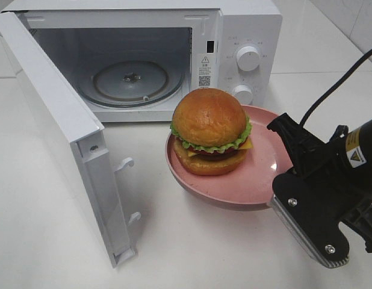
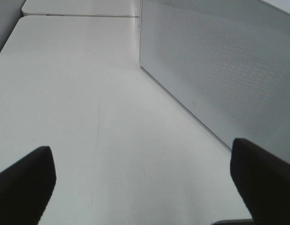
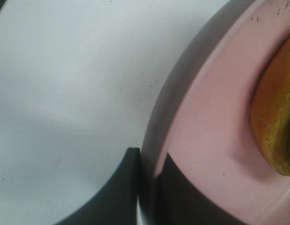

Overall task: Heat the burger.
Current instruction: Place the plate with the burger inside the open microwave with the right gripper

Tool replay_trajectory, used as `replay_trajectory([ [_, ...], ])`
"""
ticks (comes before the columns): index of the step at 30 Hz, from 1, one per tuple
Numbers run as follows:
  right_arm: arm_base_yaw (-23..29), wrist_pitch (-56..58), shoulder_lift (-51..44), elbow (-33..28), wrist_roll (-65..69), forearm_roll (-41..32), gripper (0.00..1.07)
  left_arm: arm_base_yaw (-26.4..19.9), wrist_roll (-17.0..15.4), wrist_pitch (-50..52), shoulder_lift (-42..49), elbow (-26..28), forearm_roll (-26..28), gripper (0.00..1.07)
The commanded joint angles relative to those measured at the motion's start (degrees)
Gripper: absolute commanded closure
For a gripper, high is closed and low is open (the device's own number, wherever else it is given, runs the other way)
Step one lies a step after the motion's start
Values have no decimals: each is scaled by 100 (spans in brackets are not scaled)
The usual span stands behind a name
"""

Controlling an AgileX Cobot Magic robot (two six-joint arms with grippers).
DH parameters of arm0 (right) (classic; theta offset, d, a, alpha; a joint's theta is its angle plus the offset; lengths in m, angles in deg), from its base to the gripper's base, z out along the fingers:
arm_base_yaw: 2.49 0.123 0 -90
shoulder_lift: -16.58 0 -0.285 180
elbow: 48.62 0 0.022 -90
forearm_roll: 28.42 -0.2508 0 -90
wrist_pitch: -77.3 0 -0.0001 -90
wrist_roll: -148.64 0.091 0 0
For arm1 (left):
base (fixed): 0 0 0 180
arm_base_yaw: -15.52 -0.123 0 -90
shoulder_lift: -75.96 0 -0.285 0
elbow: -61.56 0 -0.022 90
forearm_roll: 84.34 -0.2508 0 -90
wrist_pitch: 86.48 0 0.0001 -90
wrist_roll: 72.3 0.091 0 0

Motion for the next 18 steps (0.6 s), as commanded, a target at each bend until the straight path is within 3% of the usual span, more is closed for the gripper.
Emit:
replay_trajectory([
  [1, -292, -344, -52, 195, -1031, -865, 107, -6, -6, 80, 92, -17, 0, 14],
  [4, -390, -332, -52, 315, -1346, -1157, 107, -6, -6, 80, 92, -17, 0, 14],
  [18, -372, -401, -52, 355, -1283, -882, 107, -6, -6, 80, 92, -17, 0, 14],
])
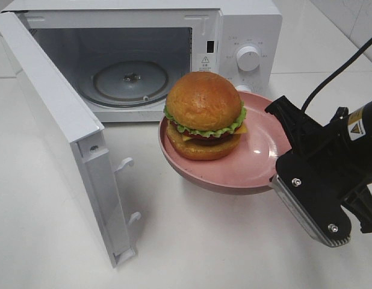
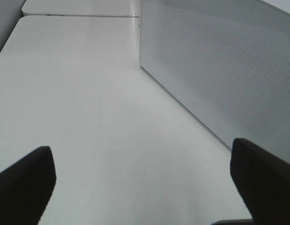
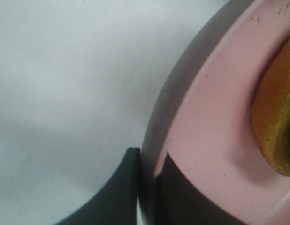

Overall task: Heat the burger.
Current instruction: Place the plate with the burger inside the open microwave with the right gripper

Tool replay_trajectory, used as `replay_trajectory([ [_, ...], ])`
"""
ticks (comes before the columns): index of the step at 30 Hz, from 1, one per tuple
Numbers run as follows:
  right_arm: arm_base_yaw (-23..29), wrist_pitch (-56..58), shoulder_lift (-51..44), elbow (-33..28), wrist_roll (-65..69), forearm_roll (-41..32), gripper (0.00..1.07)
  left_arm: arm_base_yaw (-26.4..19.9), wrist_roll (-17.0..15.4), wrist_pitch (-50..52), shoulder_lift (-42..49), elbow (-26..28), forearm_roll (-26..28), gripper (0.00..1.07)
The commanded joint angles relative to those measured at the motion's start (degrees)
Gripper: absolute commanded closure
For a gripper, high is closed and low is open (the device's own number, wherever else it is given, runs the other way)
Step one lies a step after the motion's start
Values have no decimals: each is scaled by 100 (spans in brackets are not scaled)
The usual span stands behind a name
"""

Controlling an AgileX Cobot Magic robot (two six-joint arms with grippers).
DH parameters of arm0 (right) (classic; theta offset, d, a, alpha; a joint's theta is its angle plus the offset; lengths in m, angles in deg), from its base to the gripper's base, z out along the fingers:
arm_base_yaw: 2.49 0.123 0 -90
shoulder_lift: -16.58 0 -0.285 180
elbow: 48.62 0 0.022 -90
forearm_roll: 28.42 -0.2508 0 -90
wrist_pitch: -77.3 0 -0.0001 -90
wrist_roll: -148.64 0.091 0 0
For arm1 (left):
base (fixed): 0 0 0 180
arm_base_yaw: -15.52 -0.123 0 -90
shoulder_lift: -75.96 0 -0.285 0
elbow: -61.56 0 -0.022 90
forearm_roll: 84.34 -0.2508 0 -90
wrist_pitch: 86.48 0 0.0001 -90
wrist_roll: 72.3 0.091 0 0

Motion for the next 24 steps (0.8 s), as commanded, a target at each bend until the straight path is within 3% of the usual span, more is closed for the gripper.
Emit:
replay_trajectory([
  [1, 0, -378, -57, 86, -11, -6, 107, -6, -6, 80, 92, -17, 0, 14],
  [5, 97, -487, -52, 86, 92, 80, 107, -6, -6, 80, 92, -17, 0, 14],
  [7, 332, -567, -46, 86, 453, 458, 107, -6, -6, 80, 92, -17, 0, 14],
  [15, 401, -722, 40, 132, 573, 493, 107, -6, -6, 80, 92, -17, 0, 14],
  [24, 544, -745, 722, 710, 688, 516, 107, -6, -6, 80, 92, -17, 0, 14],
])
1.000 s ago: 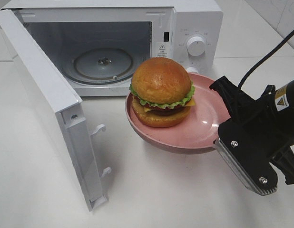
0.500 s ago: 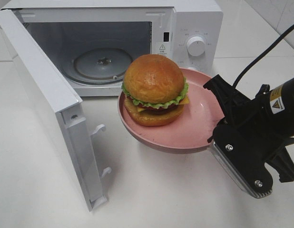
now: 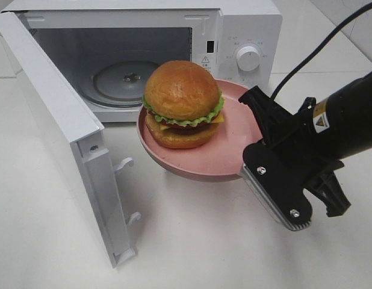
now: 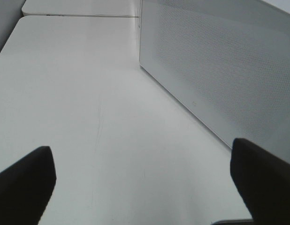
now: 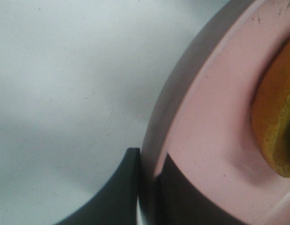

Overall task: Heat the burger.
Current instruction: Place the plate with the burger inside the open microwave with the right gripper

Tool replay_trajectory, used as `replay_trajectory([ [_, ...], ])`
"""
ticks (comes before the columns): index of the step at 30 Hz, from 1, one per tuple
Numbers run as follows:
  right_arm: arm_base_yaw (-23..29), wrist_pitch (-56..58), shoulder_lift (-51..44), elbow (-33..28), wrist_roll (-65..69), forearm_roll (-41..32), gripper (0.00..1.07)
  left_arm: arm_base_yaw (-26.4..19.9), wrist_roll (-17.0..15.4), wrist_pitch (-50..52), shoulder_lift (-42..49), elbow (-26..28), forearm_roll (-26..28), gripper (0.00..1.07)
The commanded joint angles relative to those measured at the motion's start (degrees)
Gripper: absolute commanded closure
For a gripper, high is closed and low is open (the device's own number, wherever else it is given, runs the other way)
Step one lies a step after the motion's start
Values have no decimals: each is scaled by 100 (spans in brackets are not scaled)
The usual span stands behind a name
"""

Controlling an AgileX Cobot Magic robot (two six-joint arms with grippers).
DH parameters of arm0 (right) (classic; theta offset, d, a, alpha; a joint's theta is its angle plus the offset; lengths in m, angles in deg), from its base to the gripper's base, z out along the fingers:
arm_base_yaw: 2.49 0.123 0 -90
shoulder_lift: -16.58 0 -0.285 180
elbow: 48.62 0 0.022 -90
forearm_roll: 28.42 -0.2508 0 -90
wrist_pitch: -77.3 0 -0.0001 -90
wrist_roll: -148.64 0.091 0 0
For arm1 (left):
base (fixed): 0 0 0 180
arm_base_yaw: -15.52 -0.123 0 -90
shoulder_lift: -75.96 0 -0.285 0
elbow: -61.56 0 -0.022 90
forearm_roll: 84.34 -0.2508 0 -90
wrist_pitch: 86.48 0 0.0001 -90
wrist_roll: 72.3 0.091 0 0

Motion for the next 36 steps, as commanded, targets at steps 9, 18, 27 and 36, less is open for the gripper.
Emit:
replay_trajectory([
  [9, 246, -361, 796, 865, 258, 74, 107, -6, -6, 80, 92, -17, 0, 14],
  [18, 246, 34, 1444, 1593, 275, 74, 107, -6, -6, 80, 92, -17, 0, 14],
  [27, 246, 286, 1982, 2366, 458, 92, 107, -6, -6, 80, 92, -17, 0, 14],
  [36, 246, 435, 2332, 2825, 561, 143, 107, -6, -6, 80, 92, -17, 0, 14],
])
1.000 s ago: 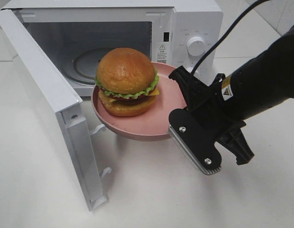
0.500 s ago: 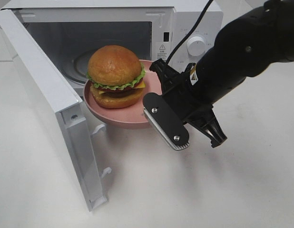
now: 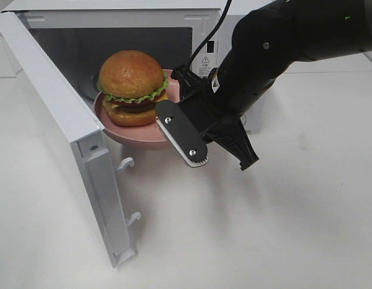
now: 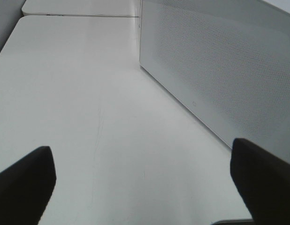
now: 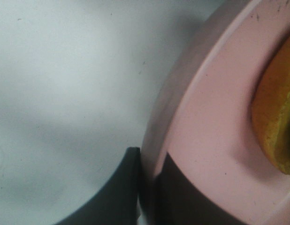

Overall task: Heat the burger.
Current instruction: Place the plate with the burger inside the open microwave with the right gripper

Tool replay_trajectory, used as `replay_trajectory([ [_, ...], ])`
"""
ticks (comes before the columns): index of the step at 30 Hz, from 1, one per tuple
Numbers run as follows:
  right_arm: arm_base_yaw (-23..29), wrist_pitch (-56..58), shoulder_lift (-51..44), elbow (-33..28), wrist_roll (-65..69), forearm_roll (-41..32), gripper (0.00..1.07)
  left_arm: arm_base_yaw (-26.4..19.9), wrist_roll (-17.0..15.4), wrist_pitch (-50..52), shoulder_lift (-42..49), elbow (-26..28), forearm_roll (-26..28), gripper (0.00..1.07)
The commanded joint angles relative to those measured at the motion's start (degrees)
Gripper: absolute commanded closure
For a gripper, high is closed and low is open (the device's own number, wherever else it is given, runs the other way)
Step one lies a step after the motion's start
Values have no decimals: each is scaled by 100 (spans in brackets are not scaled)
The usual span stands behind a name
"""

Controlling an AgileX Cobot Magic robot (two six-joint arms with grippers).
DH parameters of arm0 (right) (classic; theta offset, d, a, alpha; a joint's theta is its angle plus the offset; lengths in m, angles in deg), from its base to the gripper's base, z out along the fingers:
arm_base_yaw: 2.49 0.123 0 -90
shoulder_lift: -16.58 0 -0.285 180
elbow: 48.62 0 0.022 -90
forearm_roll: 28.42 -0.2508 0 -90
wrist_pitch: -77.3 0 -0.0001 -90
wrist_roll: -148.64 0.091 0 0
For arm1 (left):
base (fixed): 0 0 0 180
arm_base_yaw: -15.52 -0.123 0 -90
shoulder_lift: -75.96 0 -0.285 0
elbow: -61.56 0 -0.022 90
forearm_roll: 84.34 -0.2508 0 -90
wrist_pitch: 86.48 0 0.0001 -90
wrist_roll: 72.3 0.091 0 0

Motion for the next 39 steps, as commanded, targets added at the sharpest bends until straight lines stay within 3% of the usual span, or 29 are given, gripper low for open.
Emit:
replay_trajectory([
  [1, 6, -189, 132, 372, 149, 40, 107, -6, -6, 80, 92, -17, 0, 14],
  [39, -11, 556, 2263, 3466, 1455, 733, 107, -6, -6, 80, 92, -17, 0, 14],
])
